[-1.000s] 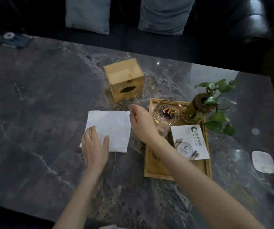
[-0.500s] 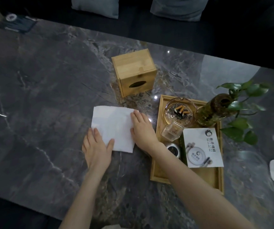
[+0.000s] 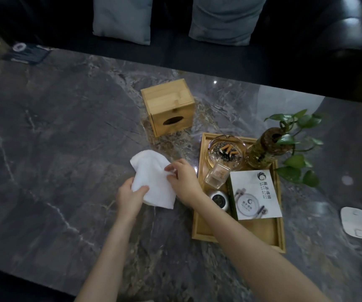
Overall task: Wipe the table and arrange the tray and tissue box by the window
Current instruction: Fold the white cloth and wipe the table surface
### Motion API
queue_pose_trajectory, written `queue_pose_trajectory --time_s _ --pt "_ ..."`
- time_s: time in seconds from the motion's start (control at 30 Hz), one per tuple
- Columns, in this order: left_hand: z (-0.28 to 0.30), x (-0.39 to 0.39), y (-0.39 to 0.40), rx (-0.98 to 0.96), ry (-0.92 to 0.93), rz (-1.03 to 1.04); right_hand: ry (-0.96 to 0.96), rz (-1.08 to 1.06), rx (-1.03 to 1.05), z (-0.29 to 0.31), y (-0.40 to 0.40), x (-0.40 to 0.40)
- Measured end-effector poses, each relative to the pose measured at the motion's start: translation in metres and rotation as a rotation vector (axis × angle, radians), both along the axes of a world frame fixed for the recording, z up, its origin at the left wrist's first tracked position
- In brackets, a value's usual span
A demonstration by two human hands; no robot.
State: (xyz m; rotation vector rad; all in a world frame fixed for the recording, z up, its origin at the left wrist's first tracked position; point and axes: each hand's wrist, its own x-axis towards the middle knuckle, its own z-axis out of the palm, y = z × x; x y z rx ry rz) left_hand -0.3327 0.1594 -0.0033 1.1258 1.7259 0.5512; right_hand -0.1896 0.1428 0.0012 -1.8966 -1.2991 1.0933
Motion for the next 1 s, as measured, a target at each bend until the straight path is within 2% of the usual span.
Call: queue_pose_trajectory --time_s 0.2,0.43,0.7,0.83,0.9,1.0 --pt "0.041 0.016 -0.010 -0.016 -0.269 -0.003 0.050 -0.120 0.119 0.034 -0.020 0.019" --pt "0.086 0.051 -0.034 0.003 -0.553 -0.138 0.276 -0.412 0.222 0.077 -0.073 0.061" --pt "0.128 0.116 -0.082 0.025 -0.684 -0.433 0.442 -0.728 0.254 0.091 -0.149 0.109" --pt "0.137 0.151 -0.110 -0.007 -0.700 -0.560 0.728 -0.922 0.181 0.082 -0.182 0.126" --pt "0.139 0.169 -0.123 -0.050 -0.731 -0.596 1.002 -1.033 0.174 0.083 -0.197 0.133" --pt "0.138 0.197 -0.139 -0.162 -0.827 -0.638 1.356 -1.029 0.277 0.084 -0.226 0.139"
